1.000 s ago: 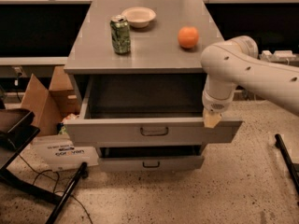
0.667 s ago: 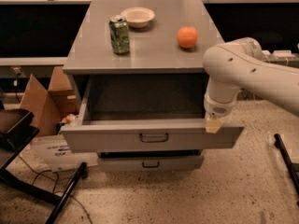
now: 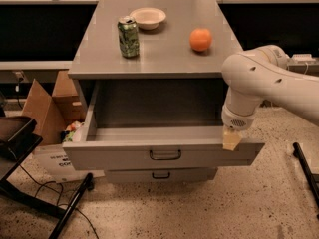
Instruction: Open top drawer
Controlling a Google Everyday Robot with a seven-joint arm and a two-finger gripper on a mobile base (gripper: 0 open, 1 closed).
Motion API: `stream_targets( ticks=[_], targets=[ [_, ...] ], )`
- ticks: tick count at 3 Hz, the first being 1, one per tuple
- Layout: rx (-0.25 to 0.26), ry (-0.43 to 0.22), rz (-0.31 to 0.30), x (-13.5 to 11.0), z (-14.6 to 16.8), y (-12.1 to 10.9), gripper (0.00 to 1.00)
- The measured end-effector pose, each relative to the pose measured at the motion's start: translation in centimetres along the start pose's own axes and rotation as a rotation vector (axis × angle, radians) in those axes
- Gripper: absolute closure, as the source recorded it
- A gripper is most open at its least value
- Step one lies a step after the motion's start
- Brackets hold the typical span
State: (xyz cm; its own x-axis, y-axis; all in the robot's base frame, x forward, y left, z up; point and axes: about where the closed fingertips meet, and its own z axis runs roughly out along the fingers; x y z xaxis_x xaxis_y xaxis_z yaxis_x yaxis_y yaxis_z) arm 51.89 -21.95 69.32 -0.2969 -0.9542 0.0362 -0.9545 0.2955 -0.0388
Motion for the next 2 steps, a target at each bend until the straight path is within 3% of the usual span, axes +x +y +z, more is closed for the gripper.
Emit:
stream_targets(
  ticks=[2],
  targets=[
    [-0.045, -0.008, 0.085, 1.2, -0.5, 3.9, 1.00]
  ],
)
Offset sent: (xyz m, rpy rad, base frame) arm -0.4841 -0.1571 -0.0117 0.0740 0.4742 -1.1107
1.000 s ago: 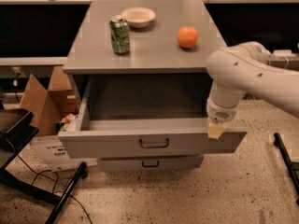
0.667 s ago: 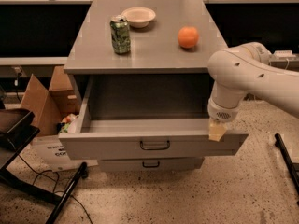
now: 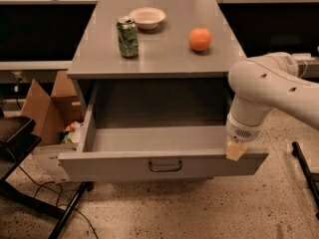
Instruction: Open top drawer
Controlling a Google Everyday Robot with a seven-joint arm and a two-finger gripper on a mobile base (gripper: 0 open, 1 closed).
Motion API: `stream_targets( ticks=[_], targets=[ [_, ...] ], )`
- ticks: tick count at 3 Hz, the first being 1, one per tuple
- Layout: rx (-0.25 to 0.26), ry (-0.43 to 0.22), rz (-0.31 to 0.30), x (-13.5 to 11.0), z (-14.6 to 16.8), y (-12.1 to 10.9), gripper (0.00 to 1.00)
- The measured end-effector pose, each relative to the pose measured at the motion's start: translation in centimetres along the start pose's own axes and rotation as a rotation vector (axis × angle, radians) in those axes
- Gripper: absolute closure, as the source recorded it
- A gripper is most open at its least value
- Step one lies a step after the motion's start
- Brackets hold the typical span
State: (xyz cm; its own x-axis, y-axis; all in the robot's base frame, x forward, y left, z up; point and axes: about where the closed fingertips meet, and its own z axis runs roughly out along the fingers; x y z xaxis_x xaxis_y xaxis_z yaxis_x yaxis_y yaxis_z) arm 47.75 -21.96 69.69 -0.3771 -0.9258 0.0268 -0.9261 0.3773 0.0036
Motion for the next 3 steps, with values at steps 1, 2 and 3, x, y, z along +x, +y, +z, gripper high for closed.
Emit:
stream_targets(
  ticks=[1, 2, 3],
  targets=[
    [-0.027, 0.006, 0.056, 1.8, 0.3, 1.9, 1.00],
    [-0.036, 0.008, 0.074, 2.2, 0.4, 2.6, 1.00],
    [-0.049, 0.011, 0.099, 2.7, 0.4, 3.4, 1.00]
  ],
)
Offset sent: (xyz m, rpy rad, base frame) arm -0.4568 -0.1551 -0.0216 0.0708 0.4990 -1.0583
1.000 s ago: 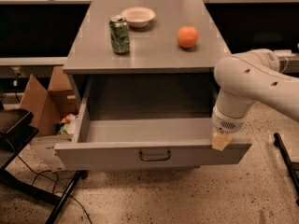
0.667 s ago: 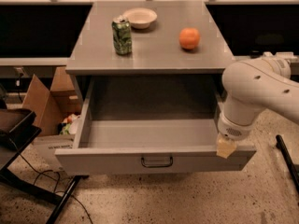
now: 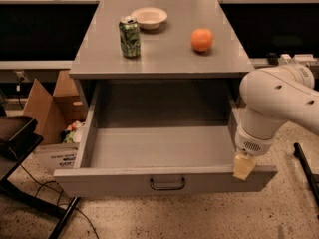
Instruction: Open top drawer
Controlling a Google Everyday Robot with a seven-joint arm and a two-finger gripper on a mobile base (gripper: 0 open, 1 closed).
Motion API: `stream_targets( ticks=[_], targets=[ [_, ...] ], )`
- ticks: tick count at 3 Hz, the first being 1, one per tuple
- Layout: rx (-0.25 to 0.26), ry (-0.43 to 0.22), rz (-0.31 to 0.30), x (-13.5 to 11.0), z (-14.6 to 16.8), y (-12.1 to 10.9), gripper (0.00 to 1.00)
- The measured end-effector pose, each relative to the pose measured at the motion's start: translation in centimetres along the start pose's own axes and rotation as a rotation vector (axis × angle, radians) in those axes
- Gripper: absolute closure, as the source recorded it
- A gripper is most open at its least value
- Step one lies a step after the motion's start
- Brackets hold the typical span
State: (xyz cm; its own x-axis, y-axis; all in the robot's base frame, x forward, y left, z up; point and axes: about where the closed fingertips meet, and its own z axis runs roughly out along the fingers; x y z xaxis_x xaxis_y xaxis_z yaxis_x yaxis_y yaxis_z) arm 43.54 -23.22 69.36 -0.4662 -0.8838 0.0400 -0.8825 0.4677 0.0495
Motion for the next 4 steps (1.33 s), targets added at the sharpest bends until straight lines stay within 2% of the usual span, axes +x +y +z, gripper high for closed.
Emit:
stream_targets(
  ticks=[2, 3, 4],
  targets=[
    [-0.048, 0.001, 0.096, 2.4, 0.0, 3.4, 1.00],
    [-0.048, 0.001, 0.096, 2.4, 0.1, 3.5, 1.00],
    [-0.078, 0.011, 0.152, 4.1, 0.1, 5.2, 1.00]
  ],
)
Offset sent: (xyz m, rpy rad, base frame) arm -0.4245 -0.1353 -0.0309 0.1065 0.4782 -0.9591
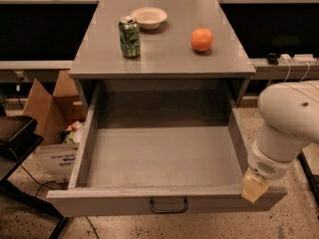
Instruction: Open top drawer
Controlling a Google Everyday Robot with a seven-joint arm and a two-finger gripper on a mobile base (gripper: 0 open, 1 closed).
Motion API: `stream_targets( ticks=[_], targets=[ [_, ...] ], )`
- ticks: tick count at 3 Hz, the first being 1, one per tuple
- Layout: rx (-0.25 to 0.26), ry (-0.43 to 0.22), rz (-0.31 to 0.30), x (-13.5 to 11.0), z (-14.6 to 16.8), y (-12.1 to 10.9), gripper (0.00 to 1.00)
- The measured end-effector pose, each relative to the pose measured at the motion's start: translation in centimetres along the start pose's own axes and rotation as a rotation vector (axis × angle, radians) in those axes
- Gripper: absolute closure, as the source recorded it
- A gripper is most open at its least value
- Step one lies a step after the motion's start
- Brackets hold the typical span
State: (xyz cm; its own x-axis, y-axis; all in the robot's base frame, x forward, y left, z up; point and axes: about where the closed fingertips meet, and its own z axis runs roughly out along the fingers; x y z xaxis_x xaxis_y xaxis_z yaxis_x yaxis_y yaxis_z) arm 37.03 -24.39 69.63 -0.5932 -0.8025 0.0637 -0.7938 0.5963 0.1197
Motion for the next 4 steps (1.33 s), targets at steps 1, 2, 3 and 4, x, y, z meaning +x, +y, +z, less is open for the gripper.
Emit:
stream_targets(
  ticks=[1, 2, 3, 4],
  targets=[
    [-0.013, 0.003, 0.034, 0.6, -0.1, 0.8, 1.00],
    [-0.043, 0.012, 0.100, 2.8, 0.1, 2.2, 1.00],
    [-0.045, 0.013, 0.104, 2.7, 0.0, 2.4, 1.00],
    [-0.045, 0.013, 0.104, 2.7, 0.0, 2.4, 0.81]
  ],
)
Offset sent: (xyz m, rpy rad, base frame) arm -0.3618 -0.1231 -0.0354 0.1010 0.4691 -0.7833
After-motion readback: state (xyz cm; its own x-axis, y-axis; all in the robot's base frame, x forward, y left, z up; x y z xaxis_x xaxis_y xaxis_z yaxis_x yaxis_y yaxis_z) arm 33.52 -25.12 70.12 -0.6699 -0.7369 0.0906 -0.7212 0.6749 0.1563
